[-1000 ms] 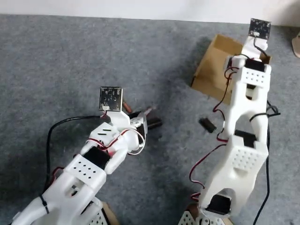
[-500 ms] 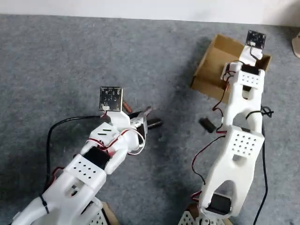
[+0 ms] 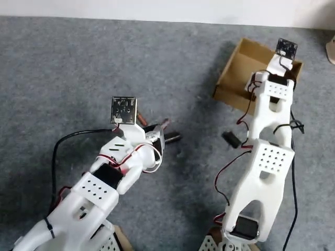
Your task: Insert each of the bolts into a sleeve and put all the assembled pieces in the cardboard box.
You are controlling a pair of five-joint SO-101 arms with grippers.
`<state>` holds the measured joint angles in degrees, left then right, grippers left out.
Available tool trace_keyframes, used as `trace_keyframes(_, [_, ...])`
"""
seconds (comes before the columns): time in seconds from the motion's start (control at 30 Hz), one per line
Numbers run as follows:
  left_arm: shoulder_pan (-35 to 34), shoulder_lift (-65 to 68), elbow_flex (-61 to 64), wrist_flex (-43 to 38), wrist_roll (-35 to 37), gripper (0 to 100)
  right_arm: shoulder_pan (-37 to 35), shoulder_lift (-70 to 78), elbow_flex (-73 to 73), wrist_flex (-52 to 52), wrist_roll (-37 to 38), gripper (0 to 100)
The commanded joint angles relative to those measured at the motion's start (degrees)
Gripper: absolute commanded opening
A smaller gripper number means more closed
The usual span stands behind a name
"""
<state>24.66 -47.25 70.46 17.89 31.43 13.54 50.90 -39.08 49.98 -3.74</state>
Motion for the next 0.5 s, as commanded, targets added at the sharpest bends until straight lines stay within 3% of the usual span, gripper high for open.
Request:
trace_keyframes(0.0, [-0.57, -0.31, -1.10, 0.00, 0.18, 1, 1.54, -1.80, -3.03, 0.13, 0.09, 12.3])
trace_keyframes(0.1, [-0.57, -0.31, -1.19, 0.00, 0.26, 1, 0.92, -2.59, -4.79, 1.63, 0.18, 12.3])
trace_keyframes(0.47, [-0.66, -0.31, -1.89, 0.00, 0.26, 1, -3.30, -3.47, -24.66, 21.93, 3.25, 12.3])
